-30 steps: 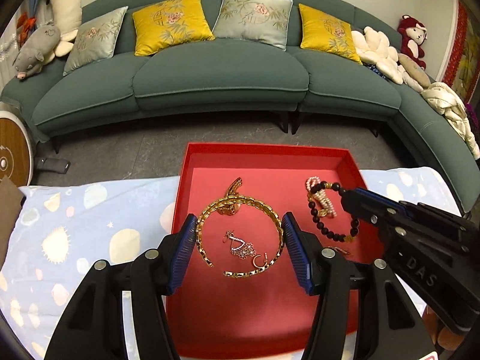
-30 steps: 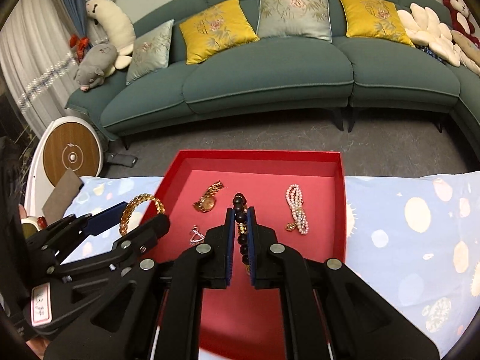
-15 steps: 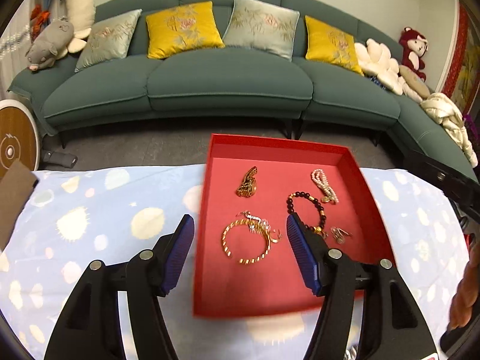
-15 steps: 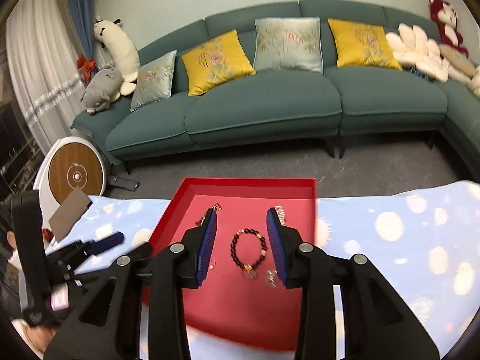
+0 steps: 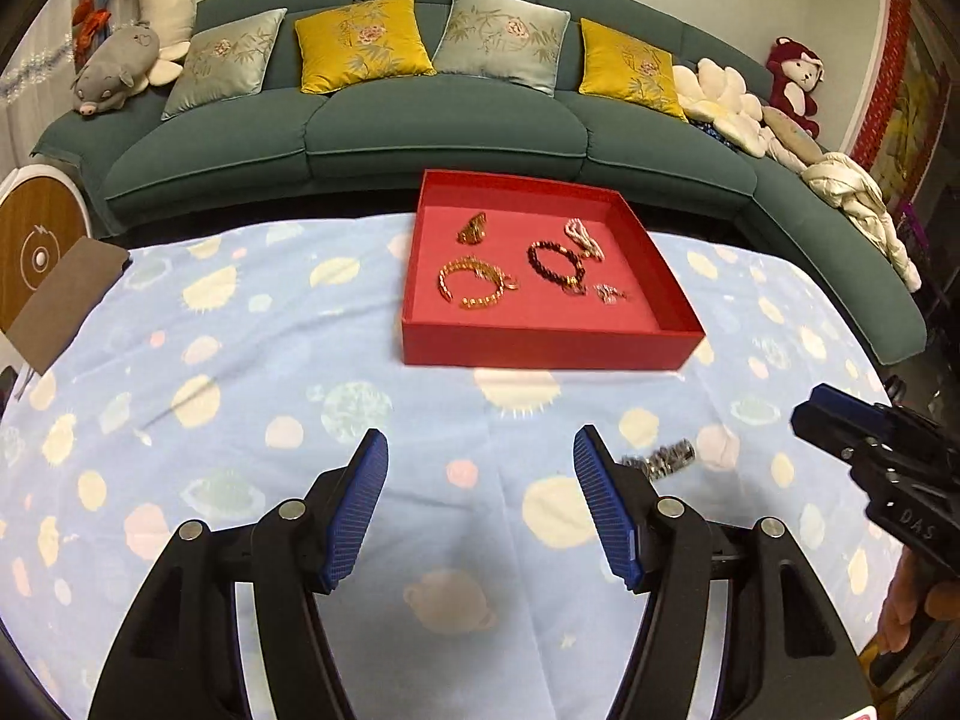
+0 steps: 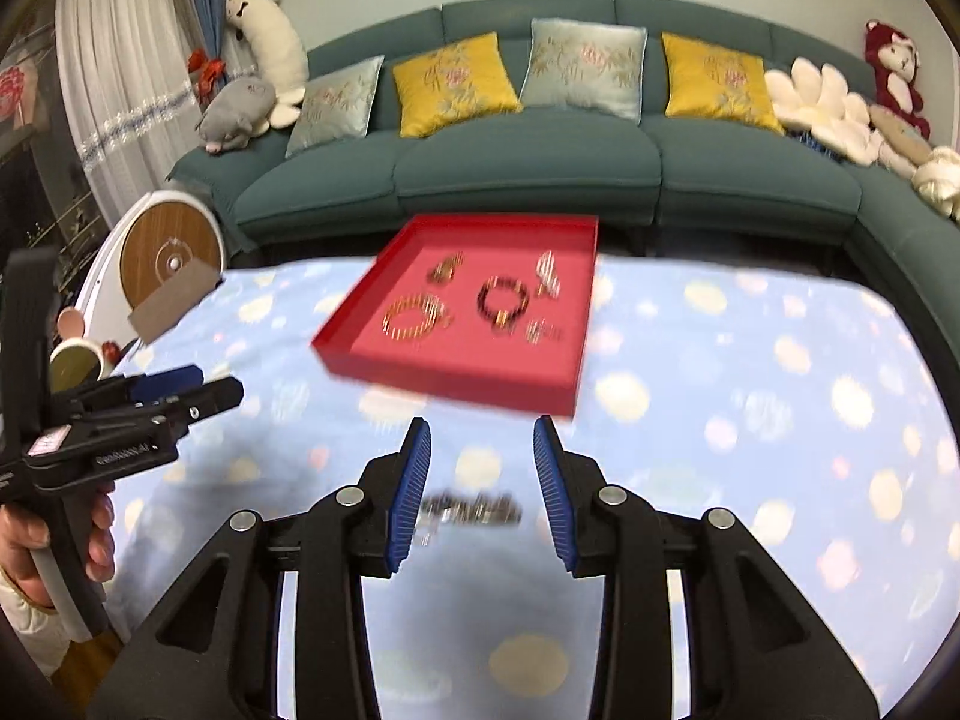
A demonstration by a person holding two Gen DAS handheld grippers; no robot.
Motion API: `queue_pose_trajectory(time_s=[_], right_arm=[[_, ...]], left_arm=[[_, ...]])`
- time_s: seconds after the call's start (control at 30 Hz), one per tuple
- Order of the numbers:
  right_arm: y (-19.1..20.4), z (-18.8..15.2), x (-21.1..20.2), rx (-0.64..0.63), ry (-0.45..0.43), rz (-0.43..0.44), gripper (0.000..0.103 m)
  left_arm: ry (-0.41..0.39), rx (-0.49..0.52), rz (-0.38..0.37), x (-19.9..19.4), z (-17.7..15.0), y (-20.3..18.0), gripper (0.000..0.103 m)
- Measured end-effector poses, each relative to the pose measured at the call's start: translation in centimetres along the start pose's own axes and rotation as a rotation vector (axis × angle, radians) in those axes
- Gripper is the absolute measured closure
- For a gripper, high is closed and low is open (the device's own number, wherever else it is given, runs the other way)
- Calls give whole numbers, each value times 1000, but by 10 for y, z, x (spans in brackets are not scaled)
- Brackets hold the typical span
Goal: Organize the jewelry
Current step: 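Withdraw both grippers from the tray toward the silver watch, then lower the right gripper onto the silver wristwatch band and close it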
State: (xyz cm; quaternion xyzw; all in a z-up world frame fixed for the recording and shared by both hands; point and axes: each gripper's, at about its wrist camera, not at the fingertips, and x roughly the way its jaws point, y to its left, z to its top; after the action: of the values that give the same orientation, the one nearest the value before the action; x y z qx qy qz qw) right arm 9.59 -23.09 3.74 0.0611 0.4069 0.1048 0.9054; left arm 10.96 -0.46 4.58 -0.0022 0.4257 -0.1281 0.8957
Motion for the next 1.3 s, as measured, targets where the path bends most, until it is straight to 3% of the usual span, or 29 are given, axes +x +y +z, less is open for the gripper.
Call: queue_pose_trajectory(time_s=[0.17,0.3,0.47,0.67,1.07,1.2,1.27,1.3], right_arm=[[-4,-23,33,-7,78,-31,69],[-13,-26,58,19,118,4,69],[-4,-31,83,-109,155,54,69],[-7,-35,94,-179,142,70,50],[-2,-33,108,-198,142,109,50],[-1,-34,107,-179,191,124,60],[0,-37,106,-175,225,126,74],[1,-39,105,-173,240,124,75]], left_arm=[[75,32,-19,25,-29,-10,40],[105,52,-29,40,-45,-14,40],[131,73,-54,47,-53,-20,40],[144,80,-72,50,-57,-24,40],[156,72,-89,55,-57,-26,40],[154,64,-88,55,-56,-25,40],[152,61,-86,56,-56,-25,40],[151,60,-83,56,-56,-25,40]])
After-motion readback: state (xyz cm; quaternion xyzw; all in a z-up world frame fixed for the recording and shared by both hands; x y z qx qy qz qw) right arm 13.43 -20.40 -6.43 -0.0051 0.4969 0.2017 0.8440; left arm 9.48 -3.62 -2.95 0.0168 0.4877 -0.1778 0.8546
